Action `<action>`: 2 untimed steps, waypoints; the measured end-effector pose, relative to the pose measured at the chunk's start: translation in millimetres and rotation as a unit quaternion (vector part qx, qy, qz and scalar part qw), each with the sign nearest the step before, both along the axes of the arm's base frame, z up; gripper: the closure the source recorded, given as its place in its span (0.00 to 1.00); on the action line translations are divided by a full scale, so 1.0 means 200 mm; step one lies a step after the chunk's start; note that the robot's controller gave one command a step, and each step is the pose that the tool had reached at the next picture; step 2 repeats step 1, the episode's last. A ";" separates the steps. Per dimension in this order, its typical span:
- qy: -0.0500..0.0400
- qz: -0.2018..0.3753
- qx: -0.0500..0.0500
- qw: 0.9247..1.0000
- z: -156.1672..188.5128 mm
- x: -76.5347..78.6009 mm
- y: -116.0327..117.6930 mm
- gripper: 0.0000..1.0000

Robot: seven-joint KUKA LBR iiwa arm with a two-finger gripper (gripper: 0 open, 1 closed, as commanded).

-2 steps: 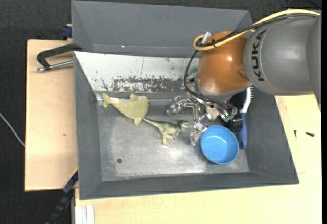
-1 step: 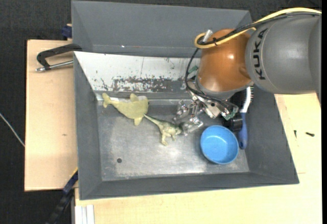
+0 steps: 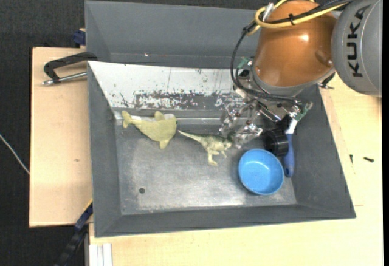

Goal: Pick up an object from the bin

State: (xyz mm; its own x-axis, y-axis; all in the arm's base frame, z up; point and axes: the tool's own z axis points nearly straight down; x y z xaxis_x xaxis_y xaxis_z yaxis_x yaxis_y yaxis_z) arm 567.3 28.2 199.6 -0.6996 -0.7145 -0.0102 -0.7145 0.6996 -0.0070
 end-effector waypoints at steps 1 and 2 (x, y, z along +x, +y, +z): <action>-0.002 0.001 0.000 1.000 0.48 0.05 -0.03 1.00; -0.002 0.001 0.000 1.000 0.48 0.05 -0.03 1.00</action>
Offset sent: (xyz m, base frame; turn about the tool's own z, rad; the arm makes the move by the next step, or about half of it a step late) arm 0.0065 -0.0067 0.0903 -0.0057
